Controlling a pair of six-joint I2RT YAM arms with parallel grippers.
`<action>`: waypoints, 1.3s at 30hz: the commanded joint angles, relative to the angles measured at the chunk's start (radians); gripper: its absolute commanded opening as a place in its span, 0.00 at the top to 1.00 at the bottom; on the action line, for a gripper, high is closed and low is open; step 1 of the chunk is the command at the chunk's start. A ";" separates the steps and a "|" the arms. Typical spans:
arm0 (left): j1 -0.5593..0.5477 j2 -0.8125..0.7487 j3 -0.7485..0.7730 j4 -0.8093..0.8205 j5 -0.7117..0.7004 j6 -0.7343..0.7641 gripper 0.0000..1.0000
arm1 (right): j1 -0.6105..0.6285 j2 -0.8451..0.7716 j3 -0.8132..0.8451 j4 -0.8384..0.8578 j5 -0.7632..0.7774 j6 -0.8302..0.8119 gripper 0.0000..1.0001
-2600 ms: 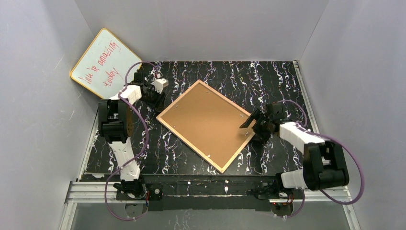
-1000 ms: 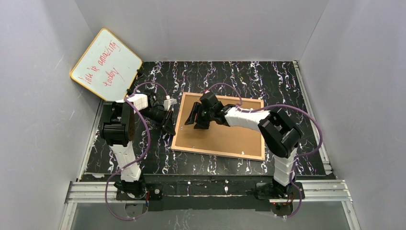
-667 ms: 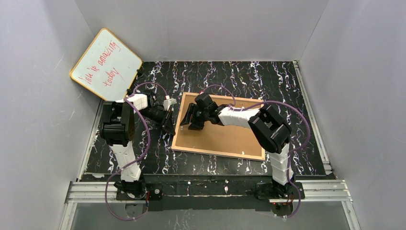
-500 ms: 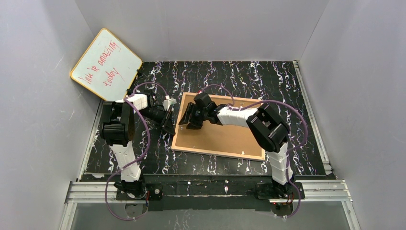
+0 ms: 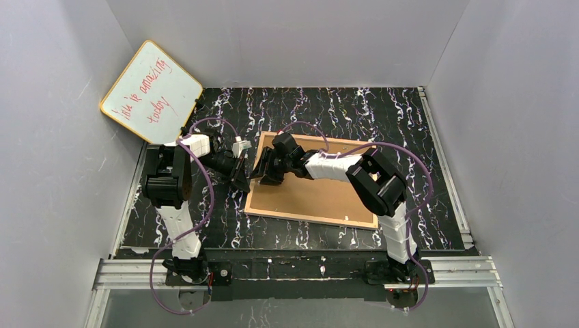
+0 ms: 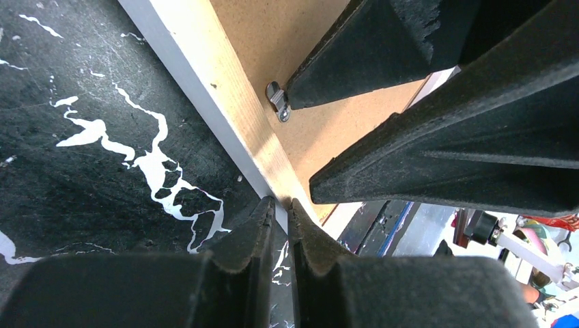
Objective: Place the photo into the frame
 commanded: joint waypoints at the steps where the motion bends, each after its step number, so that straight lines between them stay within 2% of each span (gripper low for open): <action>1: -0.017 0.020 -0.030 0.065 -0.056 0.029 0.91 | 0.006 0.026 0.040 0.010 -0.004 0.001 0.42; 23: -0.017 0.023 -0.036 0.071 -0.056 0.033 0.91 | 0.006 0.041 0.071 0.009 -0.014 -0.020 0.43; 27: -0.008 0.015 -0.014 0.049 -0.057 0.037 0.91 | -0.024 -0.009 0.112 -0.055 0.030 -0.080 0.37; 31: 0.009 0.011 0.010 0.010 -0.048 0.061 0.91 | -0.094 -0.109 0.080 -0.077 0.065 -0.125 0.29; 35: 0.009 -0.005 -0.009 -0.002 -0.057 0.087 0.90 | -0.218 -0.258 -0.013 -0.162 0.153 -0.166 0.16; 38: 0.009 -0.023 -0.028 -0.017 -0.060 0.115 0.90 | -0.345 -0.402 -0.126 -0.207 0.216 -0.181 0.02; 39: 0.010 -0.029 -0.030 -0.024 -0.060 0.121 0.90 | -0.386 -0.452 -0.158 -0.231 0.264 -0.191 0.01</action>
